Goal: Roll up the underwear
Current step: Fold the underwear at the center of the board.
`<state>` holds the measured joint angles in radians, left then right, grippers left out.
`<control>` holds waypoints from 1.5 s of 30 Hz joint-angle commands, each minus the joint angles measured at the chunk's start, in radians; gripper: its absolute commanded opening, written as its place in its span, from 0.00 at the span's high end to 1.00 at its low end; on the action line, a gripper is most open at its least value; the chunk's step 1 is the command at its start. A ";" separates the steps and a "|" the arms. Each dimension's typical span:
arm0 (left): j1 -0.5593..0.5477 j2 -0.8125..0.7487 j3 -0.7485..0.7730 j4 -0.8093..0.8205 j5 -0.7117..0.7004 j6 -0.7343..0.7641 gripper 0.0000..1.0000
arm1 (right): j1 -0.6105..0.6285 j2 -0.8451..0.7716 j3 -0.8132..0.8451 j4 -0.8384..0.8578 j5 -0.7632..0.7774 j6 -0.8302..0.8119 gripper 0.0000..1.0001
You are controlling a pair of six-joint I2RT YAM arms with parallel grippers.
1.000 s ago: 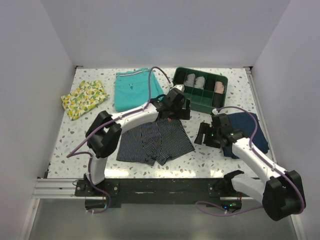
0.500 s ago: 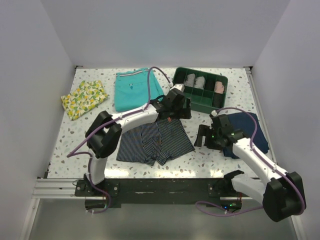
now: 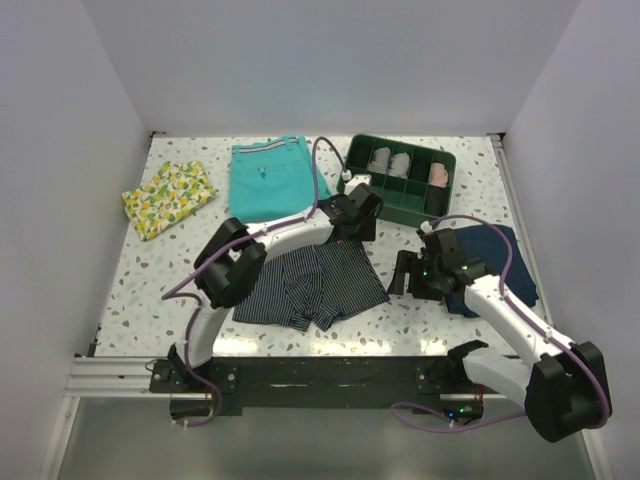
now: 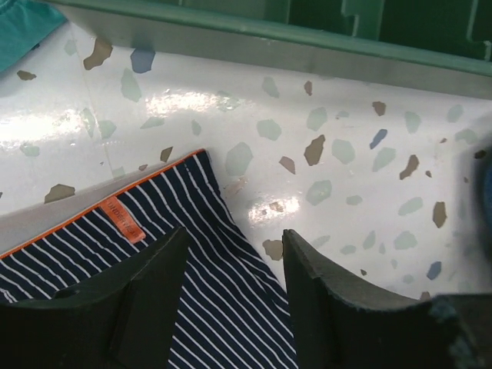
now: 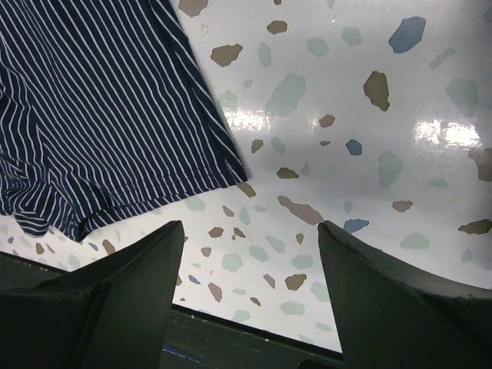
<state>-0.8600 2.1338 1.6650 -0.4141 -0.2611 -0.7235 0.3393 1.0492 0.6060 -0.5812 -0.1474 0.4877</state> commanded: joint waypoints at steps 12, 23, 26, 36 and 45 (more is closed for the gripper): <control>-0.005 0.101 0.139 -0.072 -0.101 -0.048 0.50 | -0.003 0.038 0.023 0.049 -0.066 -0.017 0.33; -0.001 0.132 0.164 -0.048 -0.125 -0.057 0.57 | -0.003 0.058 0.012 0.073 -0.107 -0.021 0.37; 0.003 0.135 0.168 -0.042 -0.125 -0.054 0.60 | -0.003 0.058 0.005 0.089 -0.122 -0.014 0.37; 0.004 0.140 0.167 -0.046 -0.121 -0.042 0.63 | -0.003 0.123 -0.043 0.196 -0.172 0.017 0.41; 0.003 0.146 0.159 -0.057 -0.121 -0.042 0.56 | -0.002 0.201 -0.017 0.248 -0.164 0.012 0.43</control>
<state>-0.8597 2.2673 1.7935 -0.4835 -0.3527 -0.7666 0.3393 1.2453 0.5667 -0.3836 -0.2882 0.4965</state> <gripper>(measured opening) 0.423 0.574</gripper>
